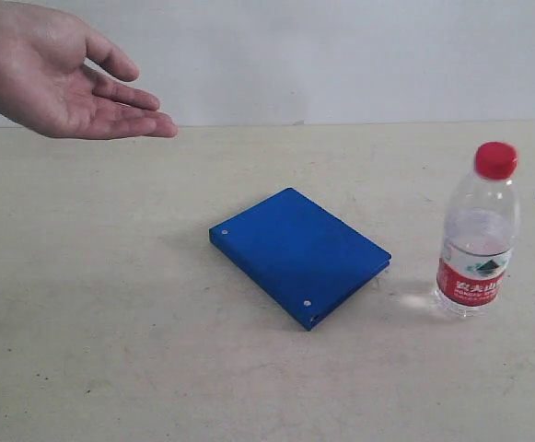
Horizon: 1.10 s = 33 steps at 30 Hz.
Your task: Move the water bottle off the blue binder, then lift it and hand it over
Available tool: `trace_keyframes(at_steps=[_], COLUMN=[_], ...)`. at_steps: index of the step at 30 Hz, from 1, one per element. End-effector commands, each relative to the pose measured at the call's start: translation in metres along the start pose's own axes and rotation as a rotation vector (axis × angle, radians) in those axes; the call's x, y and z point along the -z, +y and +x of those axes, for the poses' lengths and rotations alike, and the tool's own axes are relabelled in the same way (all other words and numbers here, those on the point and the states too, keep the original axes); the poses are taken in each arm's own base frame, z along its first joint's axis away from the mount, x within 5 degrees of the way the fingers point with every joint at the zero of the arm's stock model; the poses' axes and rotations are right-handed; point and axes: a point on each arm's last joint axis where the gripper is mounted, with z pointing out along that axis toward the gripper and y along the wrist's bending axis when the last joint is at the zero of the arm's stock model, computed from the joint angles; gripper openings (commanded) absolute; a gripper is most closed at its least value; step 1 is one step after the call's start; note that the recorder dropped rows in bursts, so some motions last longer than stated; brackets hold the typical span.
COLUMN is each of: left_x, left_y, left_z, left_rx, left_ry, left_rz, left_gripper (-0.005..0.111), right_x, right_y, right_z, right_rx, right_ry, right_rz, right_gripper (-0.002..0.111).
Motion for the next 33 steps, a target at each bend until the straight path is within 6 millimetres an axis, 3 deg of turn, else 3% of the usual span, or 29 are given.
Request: trace_keyframes(at_steps=[1, 5, 7, 8, 10, 11, 14, 17, 19, 21, 23, 24, 26, 27, 30, 33], left_x=[0.000, 0.000, 0.000, 0.000, 0.000, 0.000, 0.000, 0.000, 0.000, 0.000, 0.000, 0.000, 0.001, 0.001, 0.001, 0.003], left_y=[-0.001, -0.001, -0.001, -0.001, -0.001, -0.001, -0.001, -0.001, -0.001, -0.001, -0.001, 0.001, 0.003, 0.002, -0.008, -0.013], left_z=[-0.001, -0.001, -0.001, -0.001, -0.001, -0.001, -0.001, -0.001, -0.001, -0.001, -0.002, -0.005, -0.007, -0.008, -0.012, -0.016], left_rx=[0.005, 0.005, 0.005, 0.005, 0.005, 0.005, 0.005, 0.005, 0.005, 0.005, -0.018, -0.155, -0.274, -0.244, 0.243, 0.530], left_ry=[-0.007, -0.008, -0.008, -0.008, -0.008, -0.008, -0.008, -0.008, -0.008, -0.008, -0.018, -0.050, -0.073, -0.089, -0.123, -0.132], left_rz=[0.014, 0.014, 0.014, 0.014, 0.014, 0.014, 0.014, 0.014, 0.014, 0.014, 0.011, -0.014, -0.039, -0.029, 0.104, 0.193], left_gripper=[0.005, 0.005, 0.005, 0.005, 0.005, 0.005, 0.005, 0.005, 0.005, 0.005, 0.005, 0.005, 0.005, 0.005, 0.005, 0.005], right_x=[0.001, 0.003, 0.008, 0.011, 0.034, 0.042, 0.081, 0.092, 0.075, 0.060, 0.042, 0.029, 0.020, 0.016, 0.005, -0.012], right_y=[0.011, 0.016, 0.021, 0.023, 0.038, 0.042, 0.066, 0.091, 0.114, 0.122, 0.128, 0.130, 0.131, 0.131, 0.131, 0.135], right_z=[0.000, -0.008, -0.011, -0.010, -0.002, 0.001, 0.021, 0.030, 0.042, 0.045, 0.049, 0.051, 0.052, 0.053, 0.054, 0.049], right_rx=[0.055, 0.131, 0.113, 0.131, 0.179, 0.192, 0.261, 0.394, 0.547, 0.583, 0.566, 0.543, 0.488, 0.438, 0.371, 0.343], right_ry=[-0.018, -0.121, -0.171, -0.185, -0.273, -0.303, -0.439, -0.466, -0.373, -0.372, -0.380, -0.398, -0.405, -0.395, -0.326, -0.232], right_rz=[-0.117, -0.166, -0.206, -0.225, -0.335, -0.358, -0.534, -0.628, -0.627, -0.581, -0.539, -0.507, -0.497, -0.499, -0.501, -0.505], right_gripper=[0.047, 0.047, 0.041, 0.036, 0.007, -0.001, 0.000, 0.000, 0.000, 0.000, 0.000, 0.000, 0.000, 0.000, 0.000, 0.000])
